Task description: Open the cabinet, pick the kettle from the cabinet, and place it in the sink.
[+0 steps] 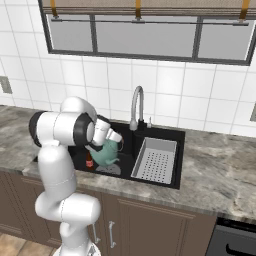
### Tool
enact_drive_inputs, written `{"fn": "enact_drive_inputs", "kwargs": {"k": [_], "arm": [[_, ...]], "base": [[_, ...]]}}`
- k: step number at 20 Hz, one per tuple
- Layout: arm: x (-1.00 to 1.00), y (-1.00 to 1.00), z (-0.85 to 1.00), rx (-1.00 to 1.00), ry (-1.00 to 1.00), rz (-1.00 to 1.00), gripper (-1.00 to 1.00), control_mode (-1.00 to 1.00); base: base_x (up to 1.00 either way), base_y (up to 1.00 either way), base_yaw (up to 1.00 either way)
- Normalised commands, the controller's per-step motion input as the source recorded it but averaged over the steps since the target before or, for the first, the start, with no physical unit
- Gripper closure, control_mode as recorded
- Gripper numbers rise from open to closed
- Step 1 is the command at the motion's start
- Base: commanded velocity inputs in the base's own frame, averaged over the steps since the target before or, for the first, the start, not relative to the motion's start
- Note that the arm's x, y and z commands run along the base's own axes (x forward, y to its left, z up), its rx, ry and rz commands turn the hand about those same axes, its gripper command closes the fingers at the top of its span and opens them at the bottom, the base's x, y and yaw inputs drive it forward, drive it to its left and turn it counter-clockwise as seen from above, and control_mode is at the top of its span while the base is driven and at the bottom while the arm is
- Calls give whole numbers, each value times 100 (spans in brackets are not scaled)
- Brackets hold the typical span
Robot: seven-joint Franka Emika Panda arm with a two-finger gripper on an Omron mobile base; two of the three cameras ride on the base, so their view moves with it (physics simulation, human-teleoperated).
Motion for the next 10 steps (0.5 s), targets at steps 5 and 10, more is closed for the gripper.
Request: {"fn": "enact_drive_inputs", "kwargs": {"k": [5, 10], "arm": [[21, -4, -22, 0, 15, -18, 100, -100], [12, -10, -25, 0, 12, -18, 100, -100]], "base": [[0, 0, 0], [0, 0, 0]]}}
